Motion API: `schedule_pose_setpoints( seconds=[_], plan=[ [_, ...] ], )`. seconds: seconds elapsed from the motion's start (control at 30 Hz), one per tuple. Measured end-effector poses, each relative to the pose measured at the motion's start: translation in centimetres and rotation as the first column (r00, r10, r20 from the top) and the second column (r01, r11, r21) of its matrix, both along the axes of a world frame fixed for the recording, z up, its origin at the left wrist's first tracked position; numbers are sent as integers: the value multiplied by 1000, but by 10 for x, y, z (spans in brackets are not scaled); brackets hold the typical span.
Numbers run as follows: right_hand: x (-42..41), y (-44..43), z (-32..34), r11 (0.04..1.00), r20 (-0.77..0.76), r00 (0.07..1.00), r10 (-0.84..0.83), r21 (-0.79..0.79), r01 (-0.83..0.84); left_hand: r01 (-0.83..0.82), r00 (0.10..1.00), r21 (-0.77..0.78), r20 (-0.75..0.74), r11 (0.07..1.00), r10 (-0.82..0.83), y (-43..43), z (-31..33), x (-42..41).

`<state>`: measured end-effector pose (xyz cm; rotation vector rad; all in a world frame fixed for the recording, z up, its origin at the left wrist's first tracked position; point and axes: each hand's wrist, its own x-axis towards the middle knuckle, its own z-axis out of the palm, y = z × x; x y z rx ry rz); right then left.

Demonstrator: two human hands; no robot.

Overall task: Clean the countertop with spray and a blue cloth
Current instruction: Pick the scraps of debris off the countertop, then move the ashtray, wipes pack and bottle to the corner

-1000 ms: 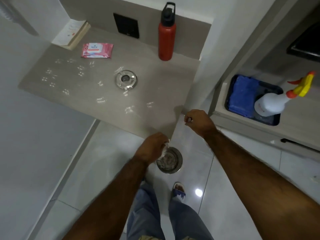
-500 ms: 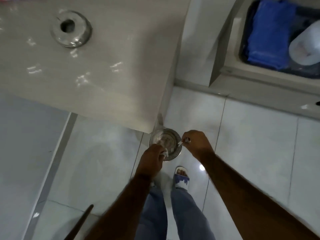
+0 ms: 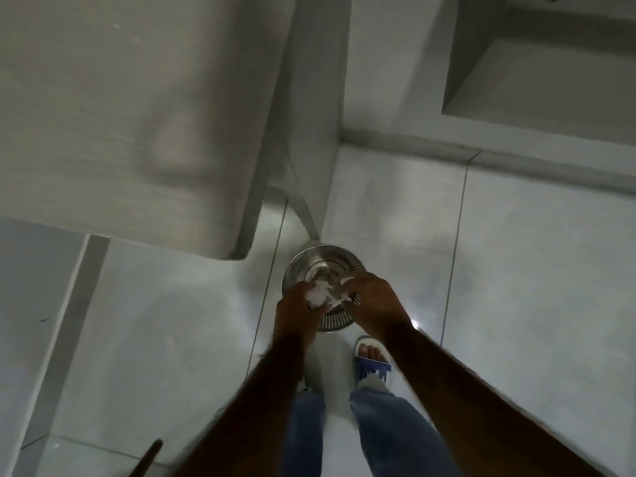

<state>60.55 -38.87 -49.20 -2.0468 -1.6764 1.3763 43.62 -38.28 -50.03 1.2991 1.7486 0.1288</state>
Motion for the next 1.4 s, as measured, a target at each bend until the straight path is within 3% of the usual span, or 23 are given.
schedule_pose_setpoints(
  seconds=[0.13,0.33,0.47,0.6,0.77,0.9,1.27,1.4],
  plan=[
    [-1,-1,25,995,90,991,94,10,-95,75,997,-3,9,997,-75,-8,32,-10],
    [9,7,126,961,270,930,250,50,-273,329,930,35,-185,944,-318,-23,135,-25],
    [10,30,214,966,326,929,175,126,-226,183,954,66,-251,981,-161,-23,218,-32],
    [8,73,303,930,323,947,-1,347,-117,-60,959,133,-266,989,94,-11,290,-63],
    [-9,127,374,849,390,920,41,472,-238,-118,911,296,-348,948,222,29,355,-105],
    [-35,158,397,794,425,901,86,516,-320,-79,899,450,-353,890,258,67,392,-135],
    [-105,253,378,787,488,843,224,419,-452,163,881,422,-469,892,61,186,384,-226],
    [-123,305,363,806,440,875,202,432,-404,215,860,456,-507,864,54,248,368,-257]
  ],
)
